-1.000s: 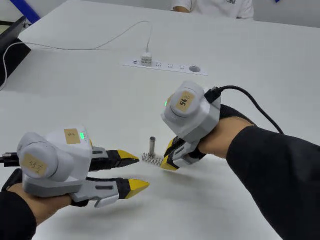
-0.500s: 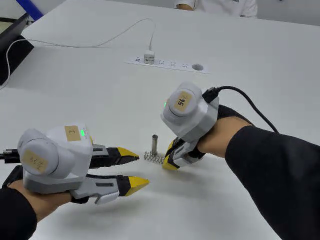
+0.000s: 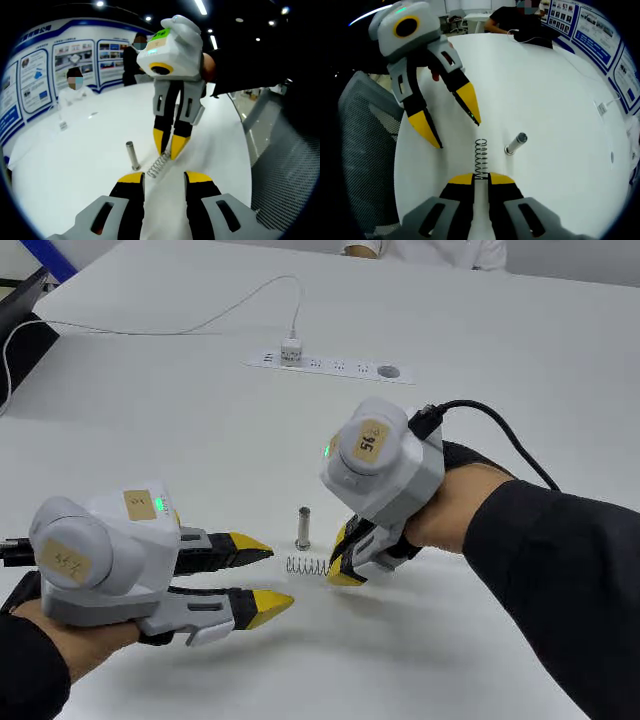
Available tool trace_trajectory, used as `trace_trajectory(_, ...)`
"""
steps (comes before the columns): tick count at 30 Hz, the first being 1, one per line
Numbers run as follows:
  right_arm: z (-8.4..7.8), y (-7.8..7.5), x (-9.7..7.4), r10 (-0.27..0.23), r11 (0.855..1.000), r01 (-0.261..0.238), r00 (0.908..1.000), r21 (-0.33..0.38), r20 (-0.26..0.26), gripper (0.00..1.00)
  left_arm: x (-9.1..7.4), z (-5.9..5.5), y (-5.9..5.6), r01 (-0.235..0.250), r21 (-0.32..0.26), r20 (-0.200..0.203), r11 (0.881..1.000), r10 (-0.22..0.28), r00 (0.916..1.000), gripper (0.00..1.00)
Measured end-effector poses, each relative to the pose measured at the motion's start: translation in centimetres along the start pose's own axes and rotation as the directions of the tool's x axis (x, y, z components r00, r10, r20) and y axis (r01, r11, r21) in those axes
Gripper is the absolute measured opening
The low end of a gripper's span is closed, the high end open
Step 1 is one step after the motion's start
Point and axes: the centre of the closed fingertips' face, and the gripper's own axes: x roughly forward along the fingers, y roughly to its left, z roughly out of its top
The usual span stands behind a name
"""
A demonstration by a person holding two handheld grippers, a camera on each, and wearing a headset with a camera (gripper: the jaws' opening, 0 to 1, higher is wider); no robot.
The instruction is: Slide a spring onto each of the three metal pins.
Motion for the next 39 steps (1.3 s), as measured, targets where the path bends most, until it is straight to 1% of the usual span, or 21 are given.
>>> trace_trajectory(3, 0.2, 0.9, -0.6, 0.024, 0.999, -0.024, 0.9997, -0.028, 0.001, 0.11, 0.1, 0.1, -0.2, 0.006, 0.004, 0.001, 1.0, -0.006, 1.0, 0.32)
trace_trajectory(10, 0.7, 2.3, -1.9, 0.042, 0.993, -0.043, 0.9991, -0.107, -0.01, 0.11, 0.5, 0.5, -0.9, 0.028, 0.016, 0.005, 0.999, -0.028, 0.9996, 0.31)
trace_trajectory(13, 1.0, 2.8, -2.1, 0.051, 0.99, -0.052, 0.9986, -0.132, -0.012, 0.11, 0.6, 0.5, -1.2, 0.041, 0.026, 0.004, 0.999, -0.041, 0.9992, 0.29)
trace_trajectory(21, 1.2, 3.3, -2.3, 0.055, 0.985, -0.059, 0.9981, -0.163, -0.026, 0.11, 0.7, 0.5, -1.7, 0.062, 0.051, 0.0, 0.997, -0.062, 0.9981, 0.19)
trace_trajectory(26, 1.6, 3.4, -2.9, 0.052, 0.983, -0.055, 0.9984, -0.173, -0.022, 0.11, 0.7, 0.5, -1.9, 0.068, 0.065, -0.001, 0.996, -0.068, 0.9977, 0.14)
trace_trajectory(34, 2.4, 3.5, -3.8, 0.037, 0.981, -0.039, 0.9992, -0.191, -0.013, 0.11, 0.8, 0.6, -1.9, 0.069, 0.072, -0.001, 0.995, -0.069, 0.9976, 0.12)
trace_trajectory(39, 3.1, 3.6, -4.2, 0.036, 0.98, -0.034, 0.9994, -0.198, 0.005, 0.12, 0.9, 0.4, -1.9, 0.072, 0.073, -0.005, 0.995, -0.071, 0.9974, 0.12)
